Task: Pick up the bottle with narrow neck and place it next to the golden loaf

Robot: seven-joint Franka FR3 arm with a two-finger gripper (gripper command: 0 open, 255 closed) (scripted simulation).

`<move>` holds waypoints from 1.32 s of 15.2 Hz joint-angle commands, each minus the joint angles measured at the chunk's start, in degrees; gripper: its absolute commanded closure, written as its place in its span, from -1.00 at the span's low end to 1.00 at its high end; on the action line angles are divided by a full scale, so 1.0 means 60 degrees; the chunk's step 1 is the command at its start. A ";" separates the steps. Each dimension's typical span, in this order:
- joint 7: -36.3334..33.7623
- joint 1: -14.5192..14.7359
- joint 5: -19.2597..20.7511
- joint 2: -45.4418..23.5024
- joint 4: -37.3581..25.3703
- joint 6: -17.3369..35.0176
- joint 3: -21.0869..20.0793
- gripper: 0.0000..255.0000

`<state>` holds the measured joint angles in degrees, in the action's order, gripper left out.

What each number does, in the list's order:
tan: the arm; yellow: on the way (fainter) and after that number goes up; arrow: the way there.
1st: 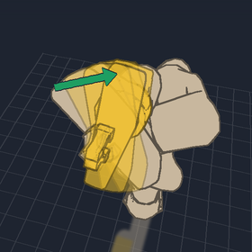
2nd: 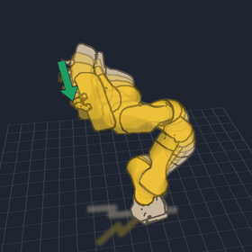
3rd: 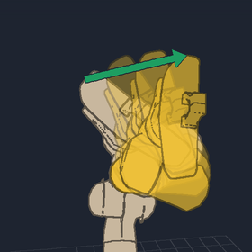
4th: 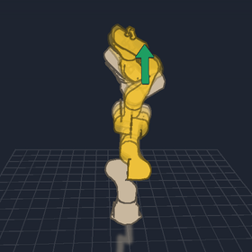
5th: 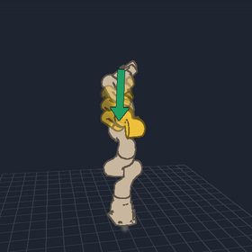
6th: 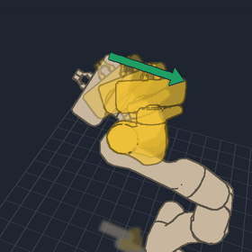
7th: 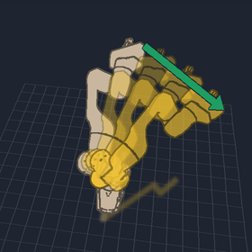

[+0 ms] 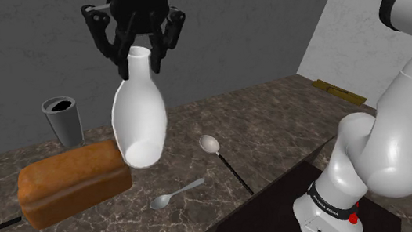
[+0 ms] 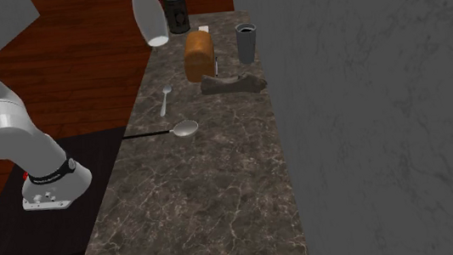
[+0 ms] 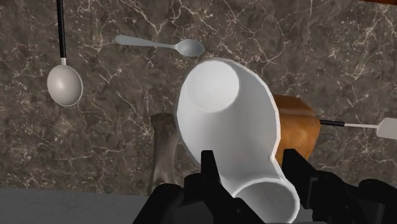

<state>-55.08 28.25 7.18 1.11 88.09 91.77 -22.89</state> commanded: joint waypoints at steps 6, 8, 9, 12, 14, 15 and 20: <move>-0.1792 0.1127 0.0946 -0.1762 -0.2090 -0.0771 -0.0874 1.00; -0.1797 0.1075 0.0876 -0.1631 -0.1663 -0.0457 -0.0847 1.00; -0.1801 0.1049 0.0845 -0.1573 -0.1460 -0.0304 -0.0839 1.00; -0.1816 0.0982 0.0770 -0.1422 -0.0882 0.0142 -0.0817 1.00; -0.1830 0.0946 0.0731 -0.1339 -0.0522 0.0429 -0.0803 1.00; -0.1838 0.0931 0.0715 -0.1302 -0.0349 0.0570 -0.0797 1.00; -0.1888 0.0870 0.0662 -0.1167 0.0455 0.1255 -0.0770 1.00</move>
<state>-66.28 33.49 11.14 -5.94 90.00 98.47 -27.52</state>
